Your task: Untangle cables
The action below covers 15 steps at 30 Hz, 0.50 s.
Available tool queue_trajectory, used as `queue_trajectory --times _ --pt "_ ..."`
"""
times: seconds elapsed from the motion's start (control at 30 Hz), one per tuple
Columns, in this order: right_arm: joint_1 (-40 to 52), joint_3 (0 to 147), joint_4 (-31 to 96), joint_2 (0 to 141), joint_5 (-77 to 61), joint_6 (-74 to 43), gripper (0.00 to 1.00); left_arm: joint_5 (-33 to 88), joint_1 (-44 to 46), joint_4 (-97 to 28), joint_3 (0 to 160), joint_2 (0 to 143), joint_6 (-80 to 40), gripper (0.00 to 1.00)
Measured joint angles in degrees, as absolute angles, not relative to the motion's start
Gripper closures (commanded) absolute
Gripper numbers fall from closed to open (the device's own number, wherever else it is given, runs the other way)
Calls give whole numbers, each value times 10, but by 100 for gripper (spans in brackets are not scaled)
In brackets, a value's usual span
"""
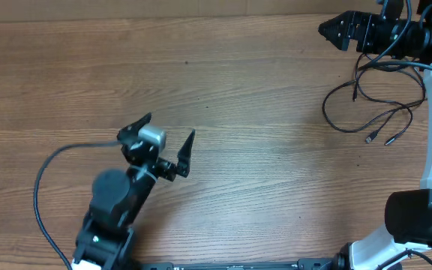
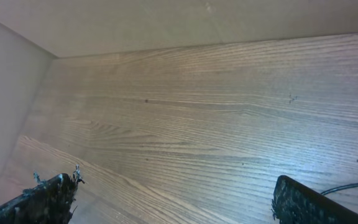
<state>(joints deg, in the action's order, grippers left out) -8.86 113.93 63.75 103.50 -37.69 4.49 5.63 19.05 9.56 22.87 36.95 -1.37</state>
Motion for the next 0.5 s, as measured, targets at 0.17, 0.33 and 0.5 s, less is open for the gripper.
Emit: queue_trajectory --times 0.17,0.33,0.5 --pt "-89 1139 638 1035 -377 45 0 95 154 195 127 310 -28 0" --pt "-89 1139 638 1035 -377 45 0 109 125 232 62 242 -63 0" --pt "-89 1139 637 1035 -377 45 0 113 112 217 12 158 -84 0"
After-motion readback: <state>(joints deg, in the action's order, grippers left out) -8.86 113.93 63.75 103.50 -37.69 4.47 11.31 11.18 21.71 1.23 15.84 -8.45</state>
